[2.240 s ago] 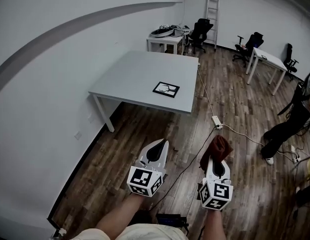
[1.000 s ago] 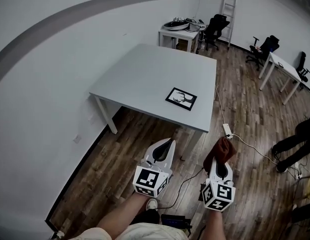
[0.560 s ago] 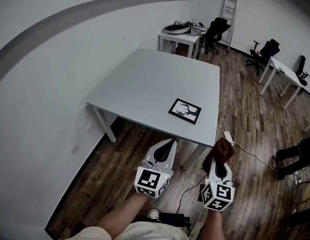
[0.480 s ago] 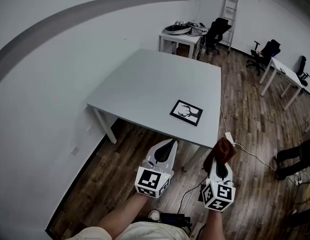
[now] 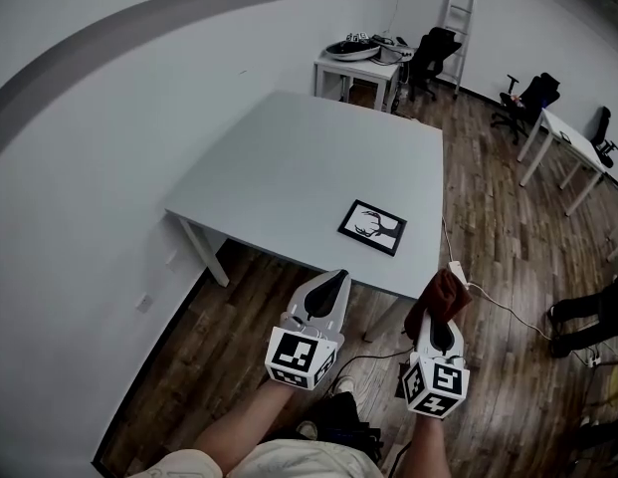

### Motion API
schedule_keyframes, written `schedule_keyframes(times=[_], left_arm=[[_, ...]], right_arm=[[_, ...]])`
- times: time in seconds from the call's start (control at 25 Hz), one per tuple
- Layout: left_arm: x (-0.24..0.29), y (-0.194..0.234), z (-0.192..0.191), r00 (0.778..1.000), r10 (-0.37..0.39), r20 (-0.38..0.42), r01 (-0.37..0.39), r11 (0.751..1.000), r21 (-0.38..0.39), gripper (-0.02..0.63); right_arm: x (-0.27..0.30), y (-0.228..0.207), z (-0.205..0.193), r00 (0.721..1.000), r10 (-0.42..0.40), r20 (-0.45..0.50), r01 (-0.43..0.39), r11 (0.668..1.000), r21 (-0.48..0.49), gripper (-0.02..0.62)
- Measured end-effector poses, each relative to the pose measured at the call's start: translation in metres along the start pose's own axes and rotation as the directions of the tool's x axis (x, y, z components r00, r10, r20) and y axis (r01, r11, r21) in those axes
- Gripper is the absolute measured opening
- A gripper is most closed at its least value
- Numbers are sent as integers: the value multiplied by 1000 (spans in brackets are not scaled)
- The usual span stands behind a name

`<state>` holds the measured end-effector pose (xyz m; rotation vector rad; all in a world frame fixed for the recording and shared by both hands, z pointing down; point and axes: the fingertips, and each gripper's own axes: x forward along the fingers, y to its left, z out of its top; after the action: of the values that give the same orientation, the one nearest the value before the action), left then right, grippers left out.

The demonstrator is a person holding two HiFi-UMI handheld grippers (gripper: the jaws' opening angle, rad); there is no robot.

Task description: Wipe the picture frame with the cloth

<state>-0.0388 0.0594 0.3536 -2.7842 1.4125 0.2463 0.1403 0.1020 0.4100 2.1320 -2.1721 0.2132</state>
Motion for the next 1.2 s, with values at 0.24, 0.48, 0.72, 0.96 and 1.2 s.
schedule_keyframes(times=[0.24,0.48,0.72,0.96,1.2], left_arm=[[35,12,-11,1000,12,-11,-12,1000,12,2],[90,21,-21,999,30,-28,-30,999,18,2],[151,25,-34,998,34,-51,-32,999,37,2],[212,31,-51,996,51,-69,-49,998,33,2],[251,38,-61,995,70,-71,-68,997,35,2]], right_arm=[[41,-13,-4,1000,16,-10,-16,1000,8,59],[95,-36,-1,999,45,-28,-45,999,23,60],[150,-67,1,997,60,-38,-58,997,45,59],[201,-100,-2,995,78,-65,-74,996,56,59],[236,-121,-6,991,95,-90,-90,994,60,60]])
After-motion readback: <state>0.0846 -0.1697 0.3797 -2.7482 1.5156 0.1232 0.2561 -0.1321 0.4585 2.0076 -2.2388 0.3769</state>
